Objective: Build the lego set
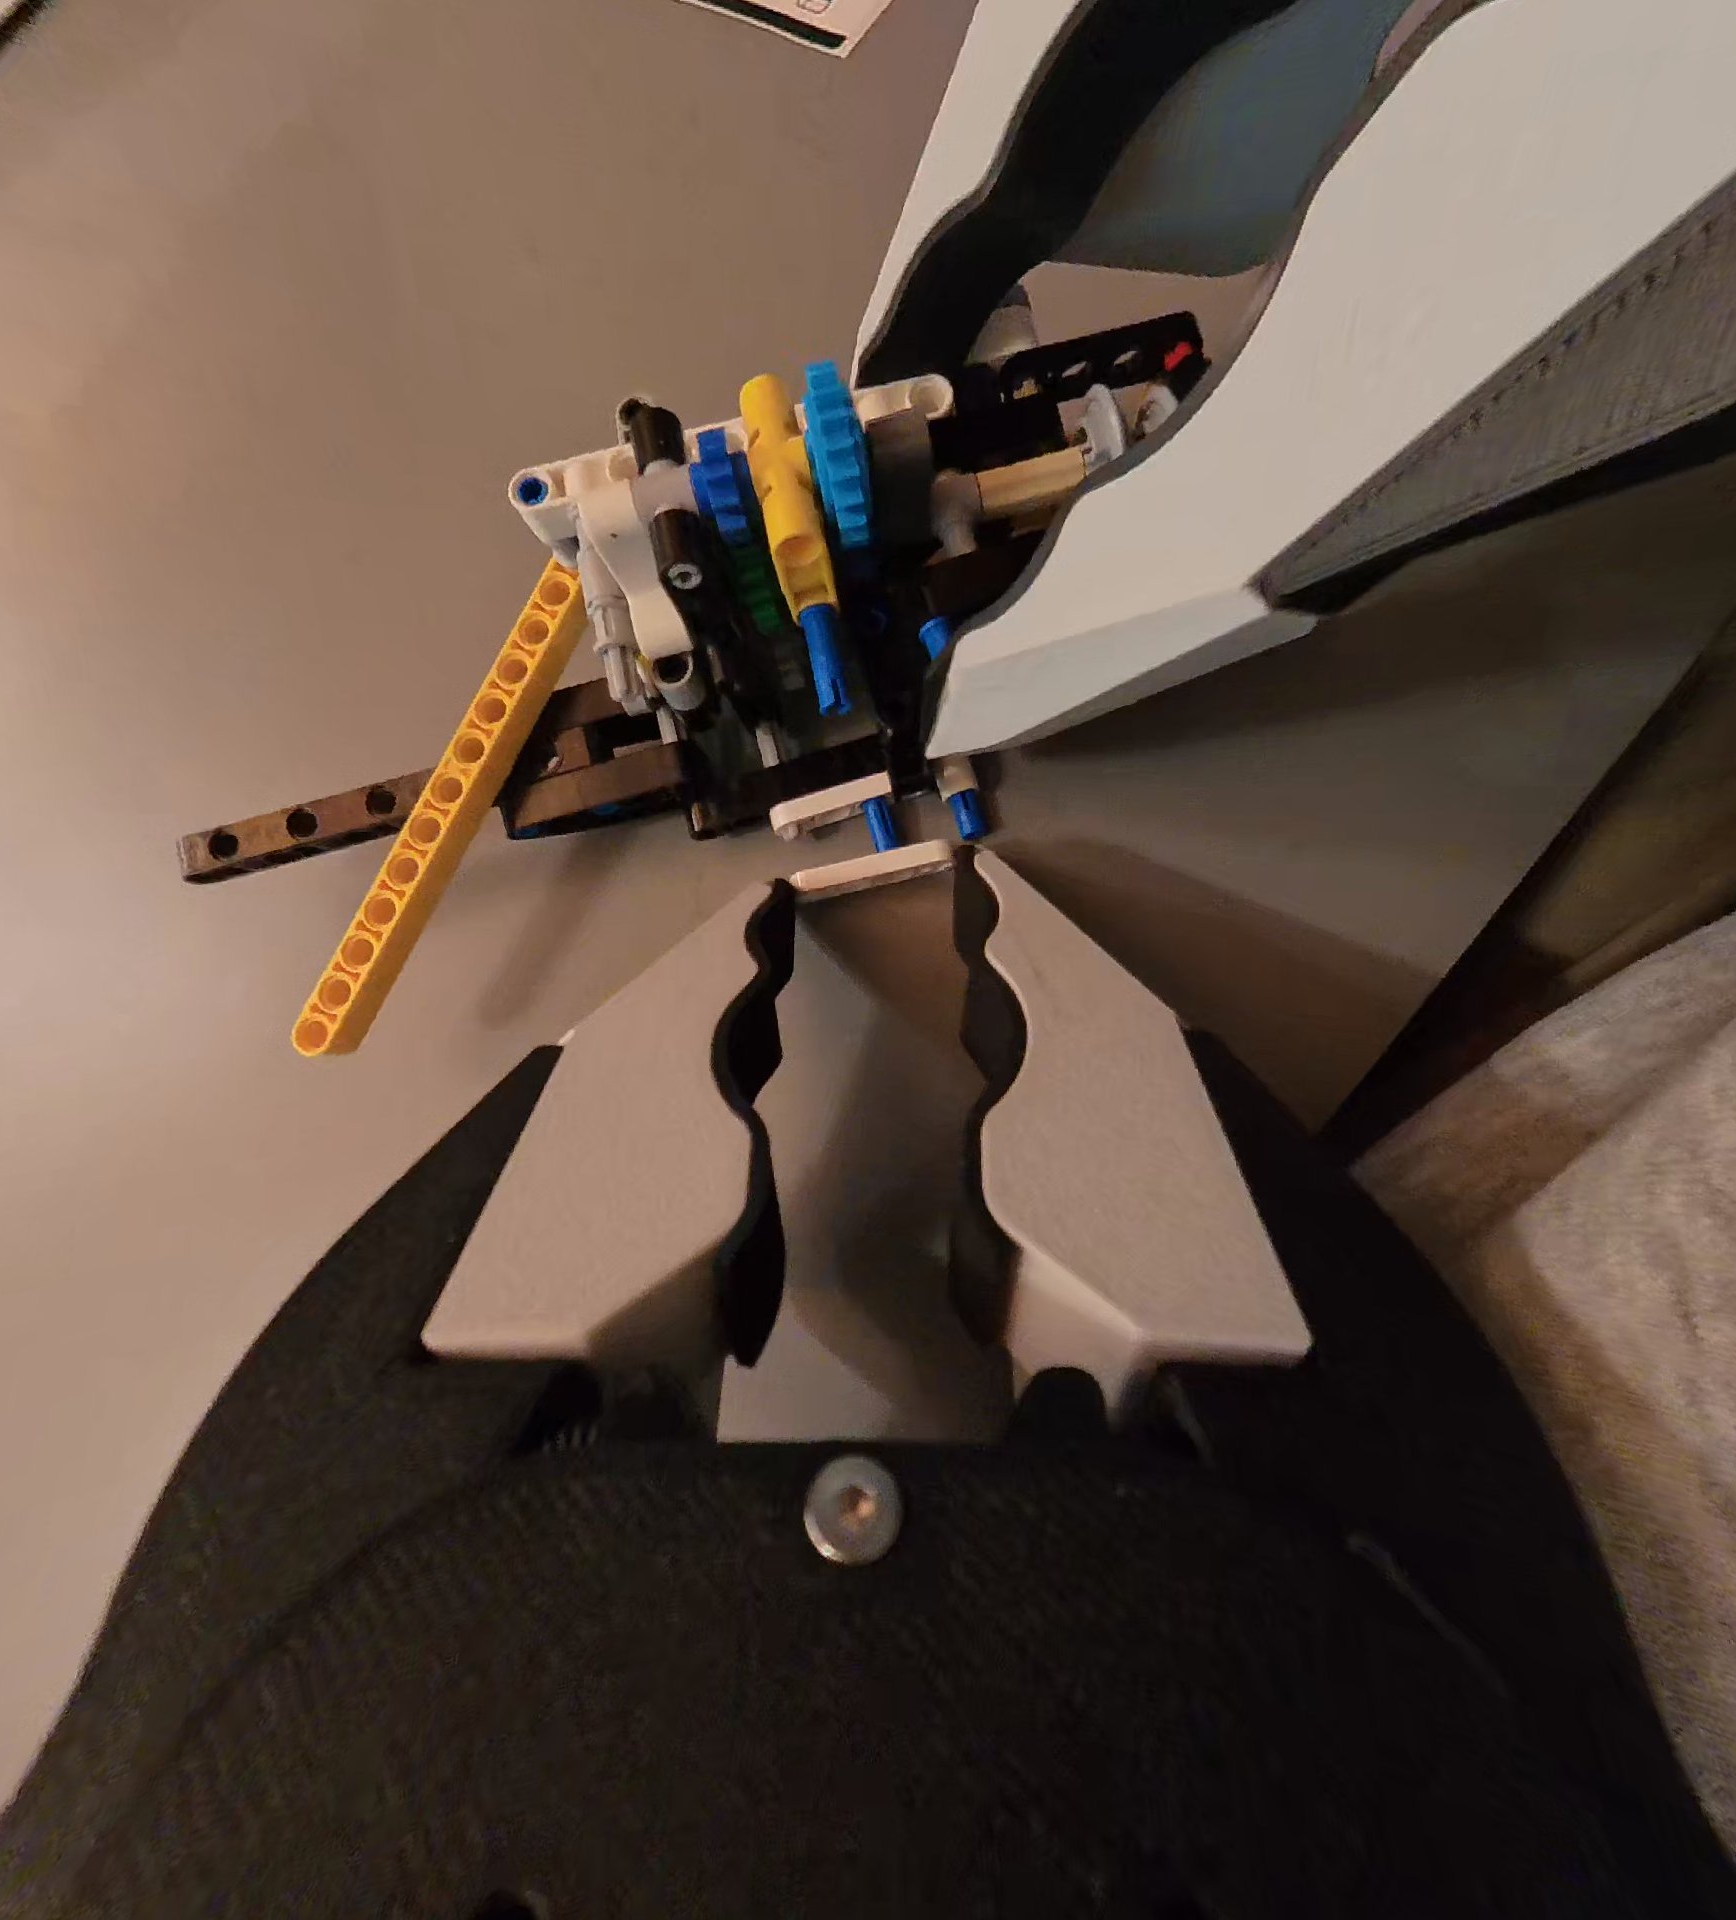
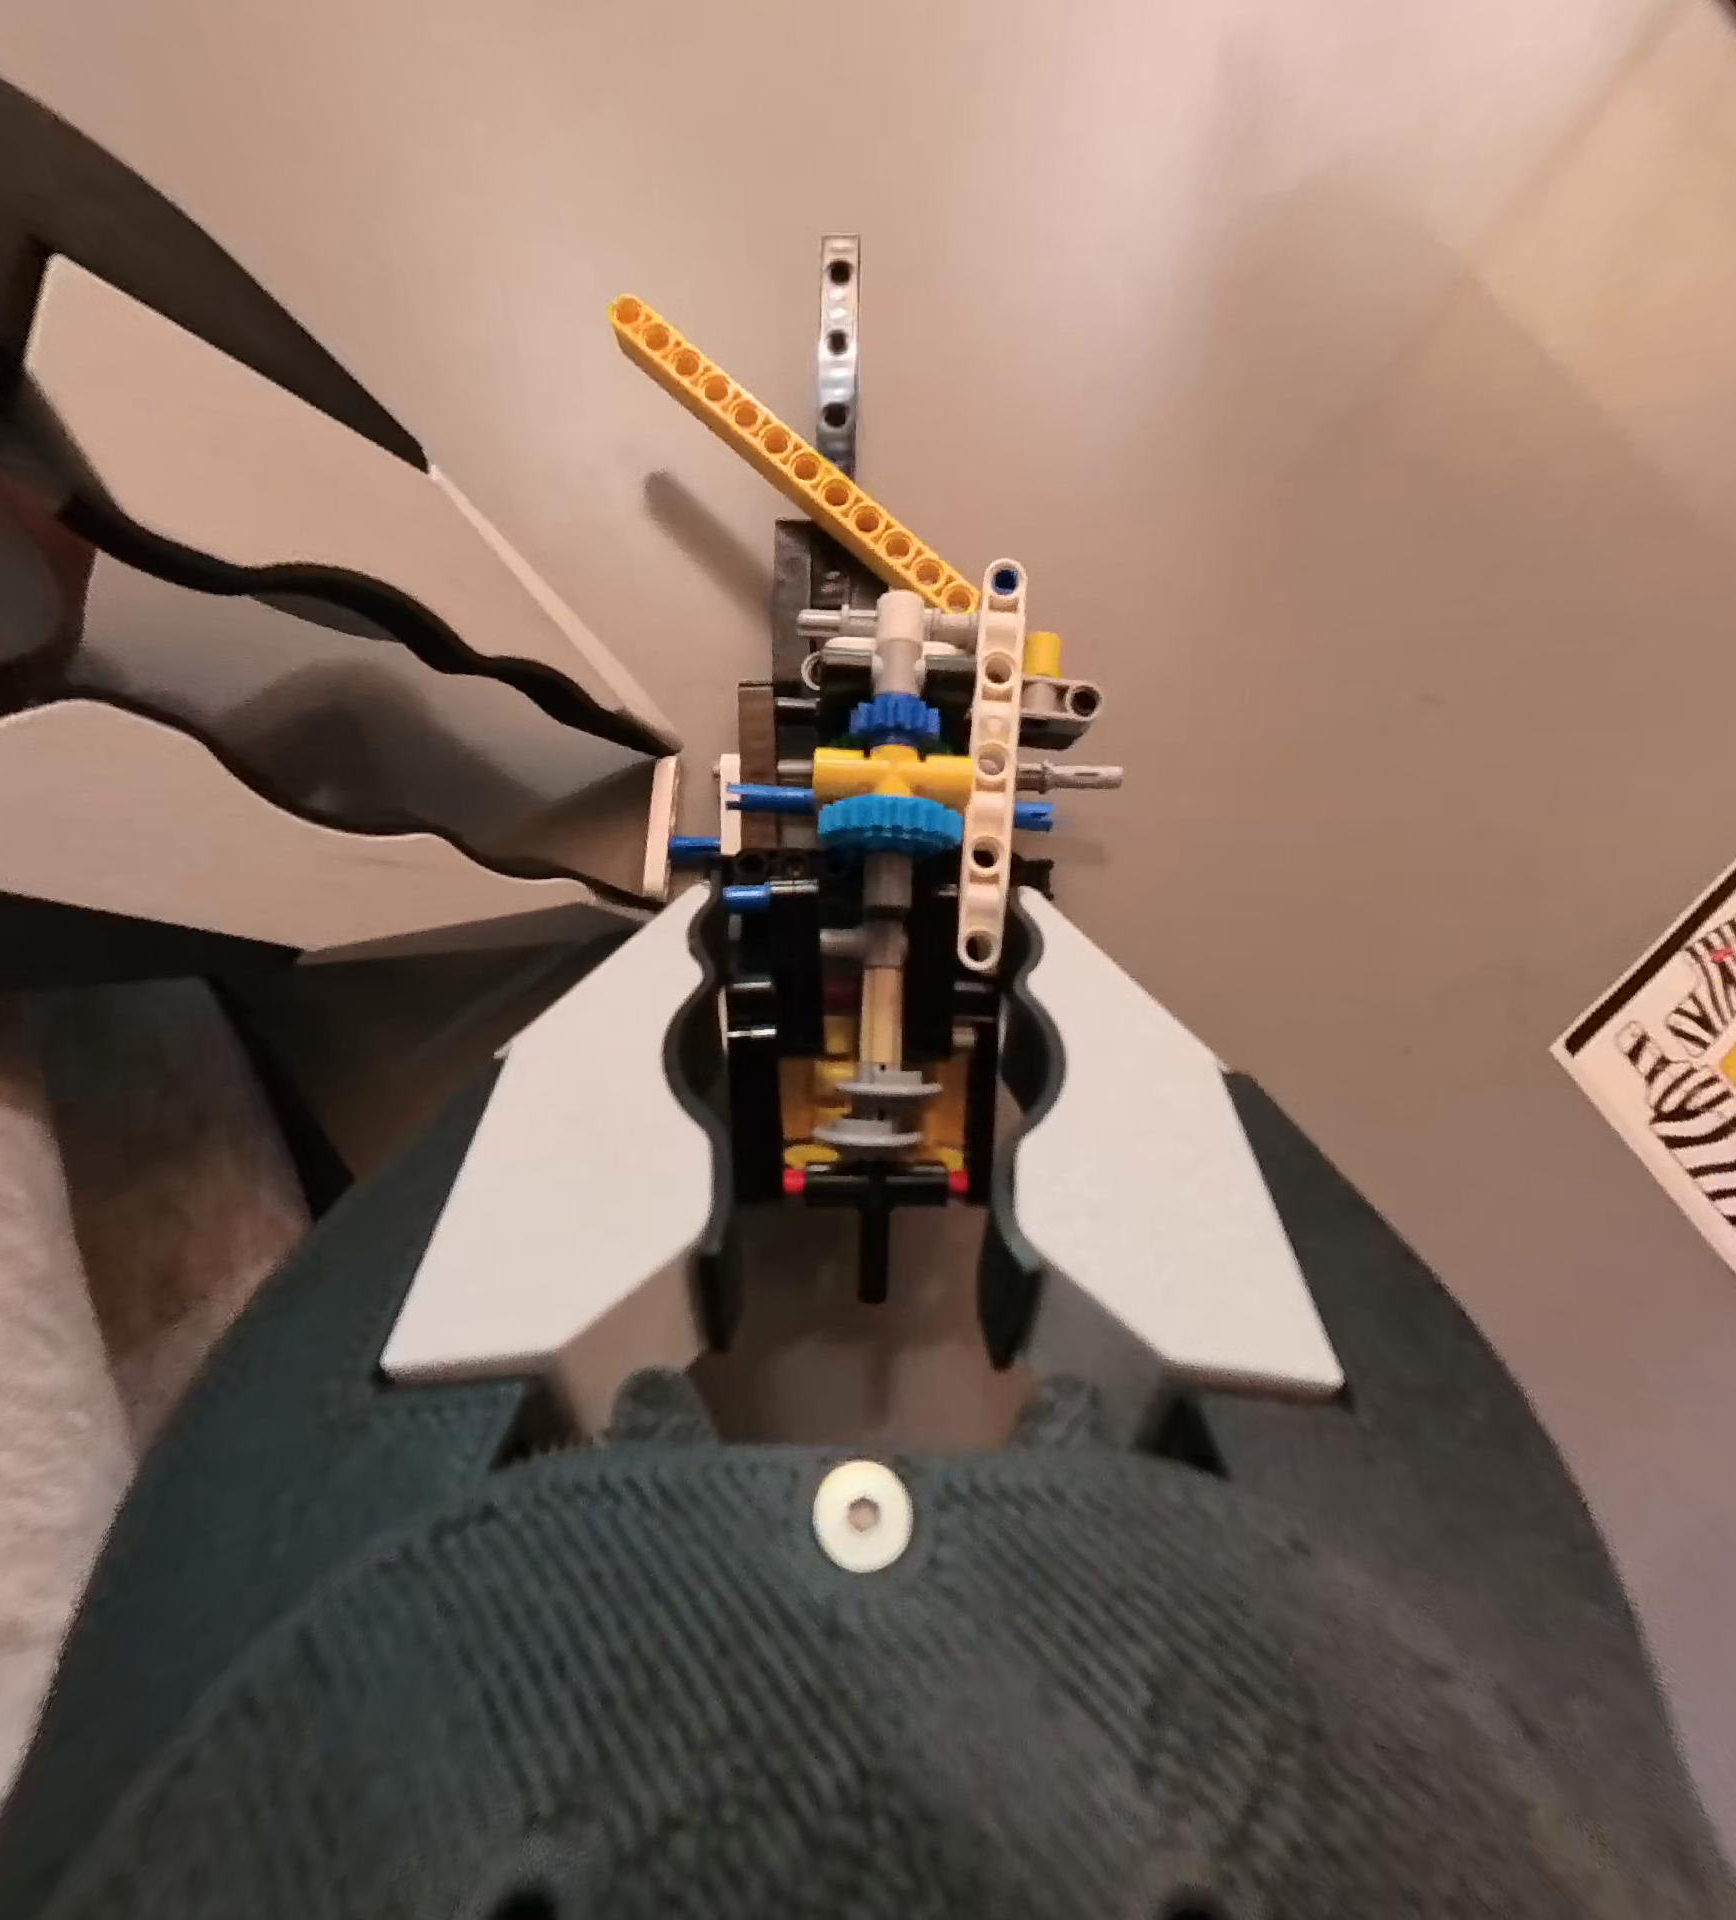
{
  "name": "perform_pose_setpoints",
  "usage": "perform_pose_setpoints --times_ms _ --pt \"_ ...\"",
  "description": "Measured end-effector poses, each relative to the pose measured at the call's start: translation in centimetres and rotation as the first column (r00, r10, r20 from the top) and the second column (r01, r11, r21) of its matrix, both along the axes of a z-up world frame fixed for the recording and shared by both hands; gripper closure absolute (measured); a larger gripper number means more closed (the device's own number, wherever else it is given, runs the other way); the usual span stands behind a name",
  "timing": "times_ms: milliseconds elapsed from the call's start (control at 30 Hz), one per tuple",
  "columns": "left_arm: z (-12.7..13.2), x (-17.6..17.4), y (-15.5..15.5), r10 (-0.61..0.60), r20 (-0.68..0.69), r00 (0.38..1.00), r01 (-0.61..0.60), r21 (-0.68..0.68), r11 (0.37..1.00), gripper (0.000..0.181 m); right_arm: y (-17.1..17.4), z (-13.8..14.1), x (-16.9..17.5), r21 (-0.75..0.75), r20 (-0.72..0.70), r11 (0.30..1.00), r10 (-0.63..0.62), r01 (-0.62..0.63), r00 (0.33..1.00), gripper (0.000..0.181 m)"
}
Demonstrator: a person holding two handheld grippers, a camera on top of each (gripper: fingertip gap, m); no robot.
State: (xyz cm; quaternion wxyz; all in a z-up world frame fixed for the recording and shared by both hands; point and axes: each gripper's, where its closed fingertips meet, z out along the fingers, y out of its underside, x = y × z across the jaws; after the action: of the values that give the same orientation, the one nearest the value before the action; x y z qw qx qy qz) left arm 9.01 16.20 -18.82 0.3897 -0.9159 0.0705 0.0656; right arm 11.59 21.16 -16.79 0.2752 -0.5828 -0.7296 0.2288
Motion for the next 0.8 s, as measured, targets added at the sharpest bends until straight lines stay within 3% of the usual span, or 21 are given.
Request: perform_pose_setpoints --times_ms 467,800 --pt "0.09 0.12 0.31 -0.016 -0.065 0.998 0.015 -0.007 1.0 0.15 -0.18 0.29 0.23 -0.067 0.018 0.998 0.02 -0.018 1.0 0.131" --pt "-0.01 0.55 0.47 -0.018 -0.007 1.0 0.018 -0.001 1.0 0.15 0.11 -0.06 -0.09 -0.204 0.039 0.974 0.105 -0.095 0.994 0.131"
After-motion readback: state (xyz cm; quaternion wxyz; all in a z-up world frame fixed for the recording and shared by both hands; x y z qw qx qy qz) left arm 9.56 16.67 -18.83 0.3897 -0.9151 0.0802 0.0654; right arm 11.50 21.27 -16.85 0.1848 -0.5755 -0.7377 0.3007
